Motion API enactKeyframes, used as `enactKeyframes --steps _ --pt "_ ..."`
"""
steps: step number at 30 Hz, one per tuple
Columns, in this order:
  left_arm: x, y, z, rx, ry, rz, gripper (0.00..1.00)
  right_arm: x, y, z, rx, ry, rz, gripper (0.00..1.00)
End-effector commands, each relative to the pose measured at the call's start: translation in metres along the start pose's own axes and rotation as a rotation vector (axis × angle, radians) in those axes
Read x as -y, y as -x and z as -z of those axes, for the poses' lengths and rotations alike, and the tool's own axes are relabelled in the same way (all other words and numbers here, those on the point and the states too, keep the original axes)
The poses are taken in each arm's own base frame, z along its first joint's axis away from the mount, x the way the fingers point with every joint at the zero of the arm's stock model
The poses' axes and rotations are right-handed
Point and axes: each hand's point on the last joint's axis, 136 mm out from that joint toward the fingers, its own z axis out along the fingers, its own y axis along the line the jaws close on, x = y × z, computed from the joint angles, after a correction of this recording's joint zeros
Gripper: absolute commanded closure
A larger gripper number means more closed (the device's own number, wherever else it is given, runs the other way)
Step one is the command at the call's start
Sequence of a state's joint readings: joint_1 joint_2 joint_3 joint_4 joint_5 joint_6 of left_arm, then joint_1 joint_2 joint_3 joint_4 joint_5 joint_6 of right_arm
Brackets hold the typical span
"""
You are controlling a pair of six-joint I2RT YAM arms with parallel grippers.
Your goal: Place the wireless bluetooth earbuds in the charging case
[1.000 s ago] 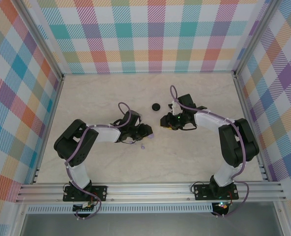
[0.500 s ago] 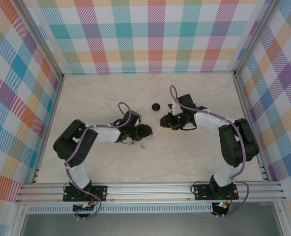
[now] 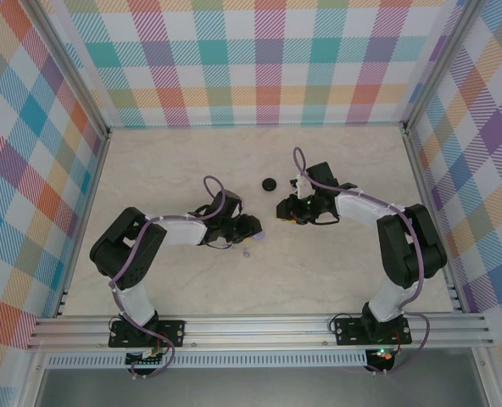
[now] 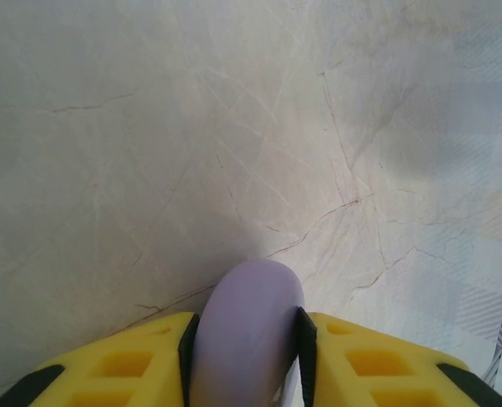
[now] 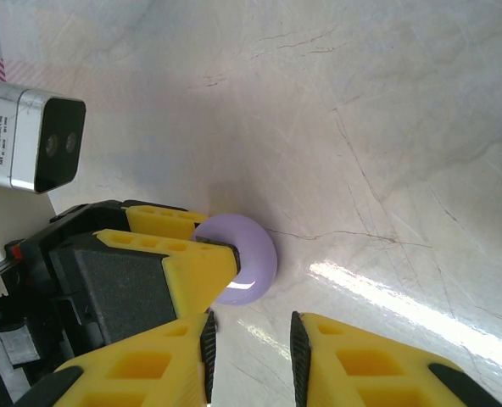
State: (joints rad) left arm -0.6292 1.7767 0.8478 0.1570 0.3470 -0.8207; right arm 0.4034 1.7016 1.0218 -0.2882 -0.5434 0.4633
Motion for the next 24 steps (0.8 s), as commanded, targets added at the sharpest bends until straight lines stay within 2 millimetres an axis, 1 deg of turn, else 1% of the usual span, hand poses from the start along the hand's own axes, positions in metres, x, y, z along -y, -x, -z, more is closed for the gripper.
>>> enactKeyframes --steps 1,2,5,8,10,13,15,18,20,24 --pt "0.009 0.009 0.010 0.028 -0.009 -0.013 0.71 0.001 -0.008 -0.003 -0.029 0.018 0.006 0.68" --pt "0.009 0.009 0.010 0.029 -0.010 -0.013 0.76 0.001 -0.008 -0.003 -0.029 0.018 0.006 0.68" --pt "0.014 0.010 0.013 0.034 -0.026 -0.019 0.83 0.000 -0.008 -0.002 -0.026 0.024 0.011 0.68" --pt "0.022 0.012 0.016 0.041 -0.055 -0.027 0.86 -0.003 -0.007 0.001 -0.016 0.029 0.017 0.68" --pt "0.029 0.014 0.020 0.050 -0.078 -0.033 0.87 -0.006 -0.007 0.004 -0.001 0.035 0.026 0.68" --pt "0.041 0.019 0.026 0.064 -0.129 -0.047 0.87 -0.014 -0.004 0.013 0.034 0.058 0.053 0.67" --pt "0.052 0.025 0.031 0.077 -0.177 -0.056 0.88 -0.021 -0.002 0.022 0.063 0.084 0.078 0.66" --pt "0.070 0.037 0.044 0.106 -0.265 -0.086 0.89 -0.035 -0.001 0.038 0.106 0.169 0.121 0.63" --pt "0.087 0.043 0.056 0.120 -0.340 -0.128 0.90 -0.046 0.000 0.052 0.136 0.232 0.160 0.61" --pt "0.123 0.044 0.080 0.120 -0.463 -0.251 0.90 -0.066 -0.003 0.077 0.177 0.304 0.238 0.59"
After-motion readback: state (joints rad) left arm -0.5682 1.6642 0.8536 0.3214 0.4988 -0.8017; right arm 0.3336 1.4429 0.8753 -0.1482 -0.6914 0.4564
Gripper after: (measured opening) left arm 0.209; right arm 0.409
